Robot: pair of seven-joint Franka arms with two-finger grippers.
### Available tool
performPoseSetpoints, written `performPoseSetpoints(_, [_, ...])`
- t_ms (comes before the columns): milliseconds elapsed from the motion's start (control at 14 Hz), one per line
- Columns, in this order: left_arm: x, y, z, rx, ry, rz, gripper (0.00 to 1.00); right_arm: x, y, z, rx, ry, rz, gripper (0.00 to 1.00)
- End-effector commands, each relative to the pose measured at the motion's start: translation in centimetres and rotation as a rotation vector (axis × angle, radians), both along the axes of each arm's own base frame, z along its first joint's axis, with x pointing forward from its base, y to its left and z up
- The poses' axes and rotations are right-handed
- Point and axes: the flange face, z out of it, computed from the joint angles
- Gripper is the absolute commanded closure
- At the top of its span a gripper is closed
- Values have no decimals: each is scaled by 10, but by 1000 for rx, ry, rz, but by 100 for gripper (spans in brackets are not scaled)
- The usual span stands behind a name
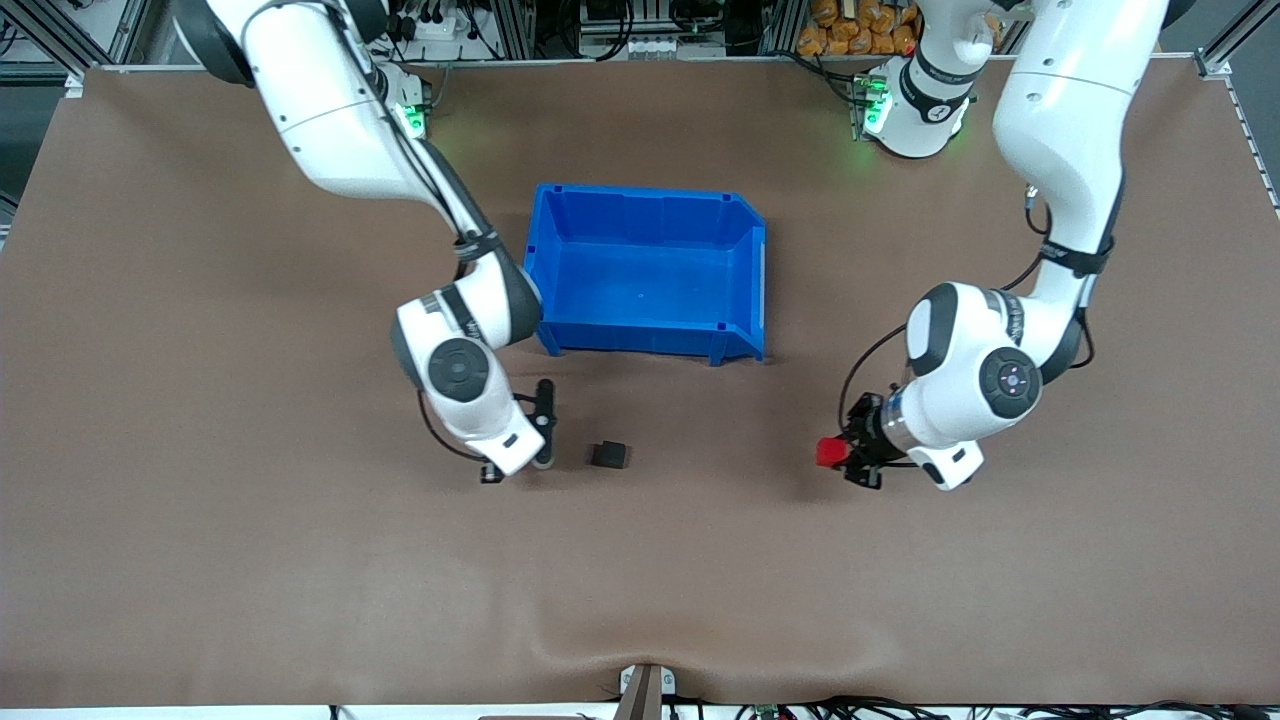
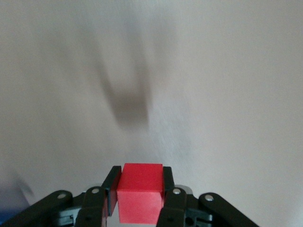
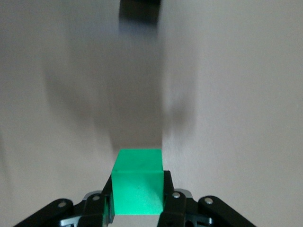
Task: Attach green and red cubes to black cube
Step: 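Carry the red cube with the left gripper while the right gripper carries the green cube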
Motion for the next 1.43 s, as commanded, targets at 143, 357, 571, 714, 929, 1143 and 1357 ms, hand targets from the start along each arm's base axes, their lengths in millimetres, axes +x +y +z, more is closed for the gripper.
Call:
performPoseSetpoints(143, [-5,-75,9,-37,28,90,100,-4,41,-9,-37,-24,-108,100])
performPoseSetpoints(357, [-4,-106,8,-49,37,164,100,-6,61,-15,-26,-38,-131,100])
performPoseSetpoints(571, [-4,-143,7,-70,36,210,100,-5,76,-17,-23,-49,-143,100])
performPoseSetpoints(714, [-4,-161,1,-82,36,239,100,-5,83,-20,-17,-56,-147,100])
performPoseSetpoints(929, [-3,-174,-5,-107,4,263,100,-6,92,-27,-10,-63,-161,100])
performPoseSetpoints(1143, [-10,-193,-17,-130,-24,300,100,-6,98,-32,2,-74,-178,100])
performPoseSetpoints(1357, [-15,-202,-24,-132,-23,296,100,-6,104,-33,8,-79,-182,100])
